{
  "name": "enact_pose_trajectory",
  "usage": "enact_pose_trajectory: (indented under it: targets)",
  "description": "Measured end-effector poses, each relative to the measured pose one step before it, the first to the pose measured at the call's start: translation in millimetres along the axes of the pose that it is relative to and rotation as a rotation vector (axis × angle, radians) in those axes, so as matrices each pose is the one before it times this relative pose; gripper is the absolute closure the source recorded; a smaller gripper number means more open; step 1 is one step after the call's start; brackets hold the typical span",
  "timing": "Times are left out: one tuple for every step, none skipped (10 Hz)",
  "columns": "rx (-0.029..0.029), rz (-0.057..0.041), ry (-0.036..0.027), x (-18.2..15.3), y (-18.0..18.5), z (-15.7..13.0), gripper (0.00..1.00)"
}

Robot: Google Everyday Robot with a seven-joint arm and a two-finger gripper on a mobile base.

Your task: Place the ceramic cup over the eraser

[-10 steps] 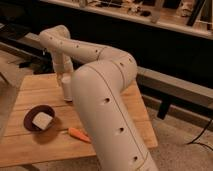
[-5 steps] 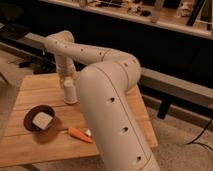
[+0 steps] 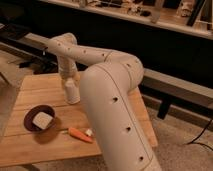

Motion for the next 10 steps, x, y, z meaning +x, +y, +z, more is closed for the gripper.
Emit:
enact_pose_trajectory:
  targets:
    - [0.00225,-0.01102,-0.00813,-0.33,-0.07,0.29,0.72]
    - [0.00027,-0.00303,-0.00205,0.42,0.00,0.03,0.65]
    - [-0.00006,-0.00297,-0.00052,1.21,-0.01,0.17,0.53]
    - [0.00013,-0.00088,0.00137,1.11,-0.19,0.29,0.45]
    - [0.00002,-0.00034,0.00238,1.61,-0.50,0.22,0.33]
    - [-0.00012,0.00003,0.00155,1.04,-0.41,-0.11,0.25]
    - [0.00038,0.00019,0.00016,0.51,-0.50,-0.45,0.21]
    - [-0.00043,0.00000,-0.00101,0.24,-0.14,-0.95,0.20]
    - [0.00087,-0.00046,-0.00125,0.06,-0.43,-0.95,0.20]
    - [0.00139,-0.00122,-0.00132,0.00,-0.63,-1.03,0.20]
